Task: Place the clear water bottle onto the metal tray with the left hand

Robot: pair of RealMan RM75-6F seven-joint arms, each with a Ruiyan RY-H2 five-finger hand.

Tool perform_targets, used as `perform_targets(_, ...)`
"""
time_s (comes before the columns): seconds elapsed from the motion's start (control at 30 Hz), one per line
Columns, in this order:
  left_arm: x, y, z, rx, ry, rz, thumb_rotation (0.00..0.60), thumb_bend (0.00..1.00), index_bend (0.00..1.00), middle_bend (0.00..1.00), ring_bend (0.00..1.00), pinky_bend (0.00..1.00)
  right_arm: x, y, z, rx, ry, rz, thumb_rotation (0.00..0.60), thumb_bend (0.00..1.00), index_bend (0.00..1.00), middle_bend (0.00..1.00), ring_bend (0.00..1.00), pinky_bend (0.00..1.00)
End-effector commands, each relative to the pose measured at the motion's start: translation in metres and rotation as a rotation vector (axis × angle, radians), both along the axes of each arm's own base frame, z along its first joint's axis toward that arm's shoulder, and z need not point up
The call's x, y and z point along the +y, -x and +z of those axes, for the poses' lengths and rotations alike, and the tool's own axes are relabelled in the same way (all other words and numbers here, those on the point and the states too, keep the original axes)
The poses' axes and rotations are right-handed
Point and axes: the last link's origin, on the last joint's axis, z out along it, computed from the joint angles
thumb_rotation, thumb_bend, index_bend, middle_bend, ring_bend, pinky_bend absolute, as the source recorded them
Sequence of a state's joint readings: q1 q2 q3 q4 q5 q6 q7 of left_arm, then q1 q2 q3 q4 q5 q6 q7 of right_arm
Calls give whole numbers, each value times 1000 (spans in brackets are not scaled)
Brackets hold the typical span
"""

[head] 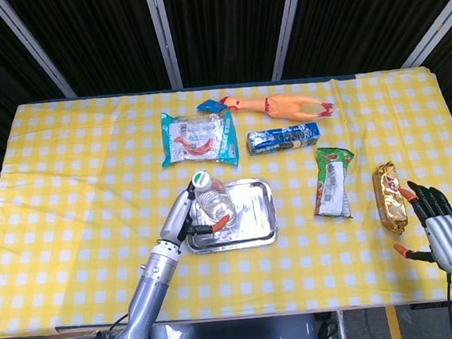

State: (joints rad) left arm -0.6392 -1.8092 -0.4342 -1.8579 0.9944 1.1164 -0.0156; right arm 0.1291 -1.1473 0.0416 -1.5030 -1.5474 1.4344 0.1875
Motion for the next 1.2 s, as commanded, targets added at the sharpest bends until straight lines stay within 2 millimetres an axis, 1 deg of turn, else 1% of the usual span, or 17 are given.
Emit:
perform_targets(0.03, -12, -14, 33, -27, -17, 25, 600, 404, 440, 398, 0, 95, 0, -1, -3, 6, -9, 2, 600, 49, 111, 0, 22, 0)
perform_targets(0.1, -14, -7, 33, -8, -13, 45, 600, 405, 440, 398, 0, 95, 1, -2, -4, 9, -13, 4, 600, 49, 111, 0, 22, 0)
perform_targets(0.2, -13, 16, 21, 24, 31, 96, 600, 405, 441, 396, 0, 95, 1, -3, -5, 7, -12, 6, 600, 50, 111, 0, 22, 0)
perform_targets(0.27, -8, 40, 7, 42, 68, 143, 600, 406, 442, 395, 0, 95, 1, -4, -4, 7, -11, 6, 600, 50, 111, 0, 22, 0)
perform_targets(0.3, -5, 47, 2, 53, 78, 152, 600, 410, 442, 395, 0, 95, 1, -4, -4, 6, -10, 6, 600, 49, 111, 0, 22, 0)
perform_targets(0.37, 1, 68, -13, 71, 111, 182, 600, 416, 443, 395, 0, 95, 1, -4, -3, 4, -7, 4, 600, 49, 111, 0, 22, 0)
perform_targets(0.43, 5, 86, -24, 94, 126, 210, 600, 421, 443, 396, 0, 95, 2, -4, -3, 4, -8, 3, 600, 49, 111, 0, 22, 0)
perform_targets(0.5, 10, 98, -37, 92, 135, 230, 600, 423, 444, 395, 0, 95, 1, -4, -5, 6, -13, 4, 600, 49, 111, 0, 21, 0)
perform_targets(0.57, 13, 93, -38, 72, 128, 210, 600, 422, 444, 395, 0, 95, 1, -4, -5, 7, -16, 3, 600, 49, 111, 0, 22, 0)
perform_targets(0.63, 13, 82, -32, 69, 100, 165, 600, 423, 445, 396, 0, 95, 0, -4, -6, 8, -17, 3, 600, 49, 111, 0, 22, 0)
perform_targets(0.67, 13, 75, -28, 64, 83, 142, 600, 423, 446, 397, 0, 95, 0, -4, -6, 8, -19, 3, 600, 49, 111, 0, 22, 0)
perform_targets(0.7, 11, 59, -18, 44, 57, 100, 600, 423, 448, 399, 0, 95, 0, -4, -6, 9, -20, 4, 600, 50, 111, 0, 22, 0)
perform_targets(0.73, 10, 51, -12, 35, 44, 81, 600, 423, 449, 400, 0, 95, 0, -4, -7, 10, -20, 4, 600, 50, 111, 0, 22, 0)
perform_targets(0.97, -6, 7, 23, 48, -38, -8, 600, 423, 452, 405, 0, 95, 1, -5, -9, 13, -27, 9, 600, 49, 111, 0, 22, 0)
perform_targets(1.1, -12, -4, 35, 55, -39, -7, 600, 423, 452, 407, 0, 95, 1, -6, -10, 15, -30, 8, 600, 50, 111, 0, 22, 0)
perform_targets(1.2, -12, 2, 40, 93, -59, 16, 600, 423, 455, 410, 0, 95, 1, -6, -10, 13, -28, 11, 600, 49, 110, 0, 22, 0)
